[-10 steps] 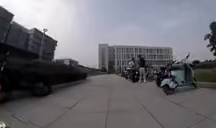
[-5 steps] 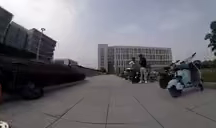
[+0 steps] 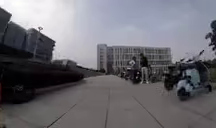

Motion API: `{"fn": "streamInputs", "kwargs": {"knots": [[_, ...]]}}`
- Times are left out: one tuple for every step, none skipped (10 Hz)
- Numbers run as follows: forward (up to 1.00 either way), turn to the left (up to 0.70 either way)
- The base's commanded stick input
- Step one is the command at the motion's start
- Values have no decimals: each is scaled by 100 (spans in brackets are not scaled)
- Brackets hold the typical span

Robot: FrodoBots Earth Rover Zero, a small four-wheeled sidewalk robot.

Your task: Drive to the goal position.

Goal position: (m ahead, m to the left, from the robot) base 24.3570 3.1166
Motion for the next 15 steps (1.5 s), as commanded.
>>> {"fn": "streamInputs", "kwargs": {"knots": [[85, 0], [85, 0], [85, 0], [85, 0], [85, 0], [85, 0], [85, 0], [85, 0], [85, 0], [85, 0], [85, 0], [85, 0], [85, 0], [85, 0], [85, 0]]}}
